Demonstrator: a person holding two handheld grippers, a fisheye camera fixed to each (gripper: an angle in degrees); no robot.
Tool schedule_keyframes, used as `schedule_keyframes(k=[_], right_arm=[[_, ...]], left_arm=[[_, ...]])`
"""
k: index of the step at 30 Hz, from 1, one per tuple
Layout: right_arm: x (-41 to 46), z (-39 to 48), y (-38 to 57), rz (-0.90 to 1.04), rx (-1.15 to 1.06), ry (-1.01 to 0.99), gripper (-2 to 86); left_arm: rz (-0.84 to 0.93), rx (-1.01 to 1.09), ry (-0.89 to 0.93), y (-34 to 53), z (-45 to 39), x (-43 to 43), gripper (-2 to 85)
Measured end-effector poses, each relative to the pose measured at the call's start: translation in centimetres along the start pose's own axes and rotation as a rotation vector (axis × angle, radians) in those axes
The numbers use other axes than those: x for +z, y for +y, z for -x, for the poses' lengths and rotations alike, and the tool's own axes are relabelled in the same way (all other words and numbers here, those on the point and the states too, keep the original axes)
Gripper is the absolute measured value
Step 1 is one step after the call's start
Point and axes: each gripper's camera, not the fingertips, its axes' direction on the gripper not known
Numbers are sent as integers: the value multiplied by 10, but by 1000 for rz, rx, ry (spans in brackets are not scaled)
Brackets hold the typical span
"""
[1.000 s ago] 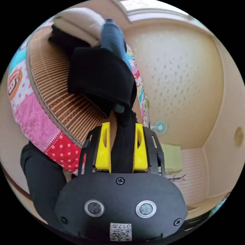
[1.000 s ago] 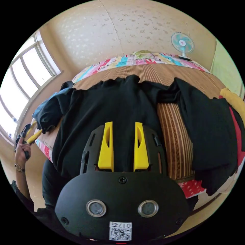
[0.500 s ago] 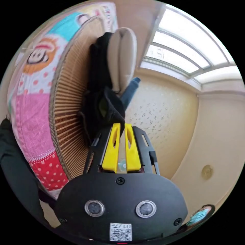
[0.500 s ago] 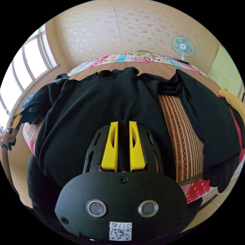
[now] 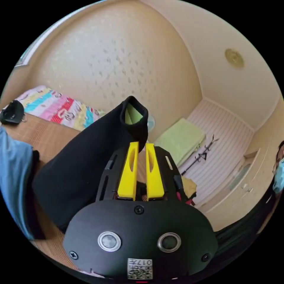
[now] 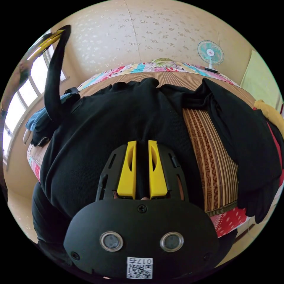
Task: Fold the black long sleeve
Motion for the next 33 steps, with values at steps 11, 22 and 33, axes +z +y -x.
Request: schedule_keyframes(k=[11,22,33], right_arm=[[-14,2,-3,-17,-1,4,73],[-35,7,-17,-19,-2,14,73],[-69,-6,-38,4,38,-97,61]], left_arm=[[300,-36,-366,185,23,85,80],[434,273,-974,314,29,127,67],[419,319,-961,347,47,147,52]])
